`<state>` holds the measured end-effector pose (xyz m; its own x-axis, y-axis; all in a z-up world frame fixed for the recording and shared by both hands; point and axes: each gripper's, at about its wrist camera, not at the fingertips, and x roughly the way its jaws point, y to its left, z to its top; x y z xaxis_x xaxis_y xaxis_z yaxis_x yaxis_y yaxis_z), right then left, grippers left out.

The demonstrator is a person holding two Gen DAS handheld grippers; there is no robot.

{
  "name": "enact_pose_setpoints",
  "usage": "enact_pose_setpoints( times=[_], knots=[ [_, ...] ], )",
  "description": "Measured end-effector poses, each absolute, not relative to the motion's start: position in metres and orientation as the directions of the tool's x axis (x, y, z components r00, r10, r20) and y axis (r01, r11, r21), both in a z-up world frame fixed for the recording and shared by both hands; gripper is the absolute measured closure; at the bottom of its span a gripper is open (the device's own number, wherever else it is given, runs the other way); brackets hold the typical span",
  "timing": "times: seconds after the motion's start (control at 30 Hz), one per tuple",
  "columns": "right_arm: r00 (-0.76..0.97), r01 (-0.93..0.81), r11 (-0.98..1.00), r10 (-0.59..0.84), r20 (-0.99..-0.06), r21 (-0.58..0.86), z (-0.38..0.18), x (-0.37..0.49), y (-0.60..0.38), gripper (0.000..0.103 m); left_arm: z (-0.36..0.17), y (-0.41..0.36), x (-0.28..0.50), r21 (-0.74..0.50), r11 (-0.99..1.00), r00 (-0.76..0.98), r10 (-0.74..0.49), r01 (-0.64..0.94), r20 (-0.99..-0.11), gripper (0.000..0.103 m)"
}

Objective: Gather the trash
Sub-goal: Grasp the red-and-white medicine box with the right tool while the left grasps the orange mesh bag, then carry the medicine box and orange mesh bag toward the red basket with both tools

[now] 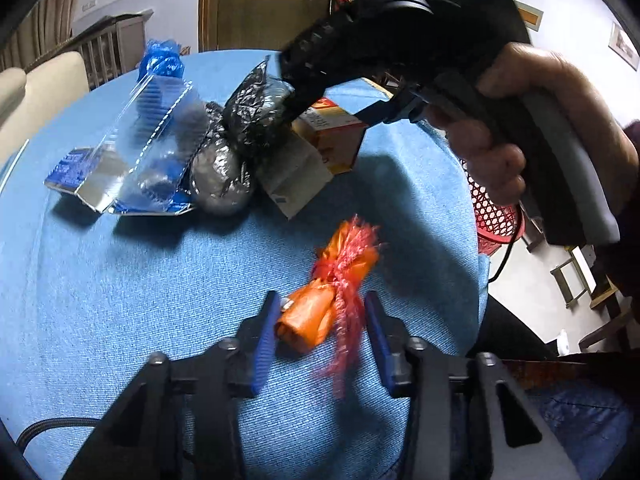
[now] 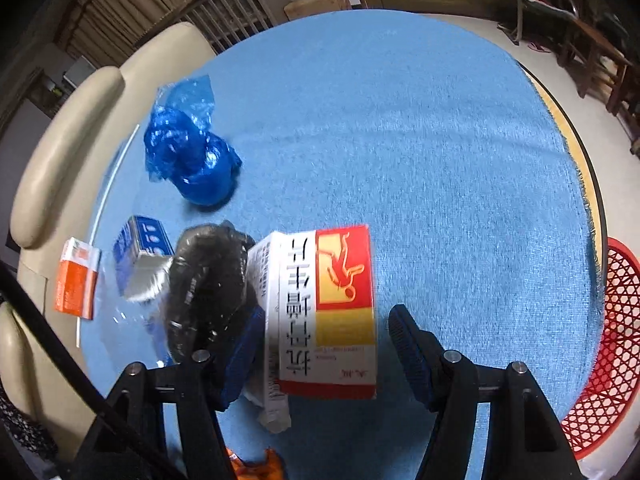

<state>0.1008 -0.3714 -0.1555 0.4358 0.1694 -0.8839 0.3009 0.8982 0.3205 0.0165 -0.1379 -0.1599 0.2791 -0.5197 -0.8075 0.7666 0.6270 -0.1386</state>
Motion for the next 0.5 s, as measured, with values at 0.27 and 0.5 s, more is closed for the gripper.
enact_pose_setpoints(
  times=[0.27,0.5],
  knots=[
    [0.494,0.346,0.835,0.226,-0.839,0.429,-0.154,0.065,-0.404,0.053,-0.157,-0.141,0.013,-0.149,0.631,0.286,-0.533,0.761,-0.796,0.071],
    [0.547,0.333,0.814,0.245,-0.801,0.476,-0.144,0.02,-0.415,0.053,-0.151,-0.13,0.014,-0.167,0.667,0.311,-0.534,0.726,-0.786,0.078]
  ],
)
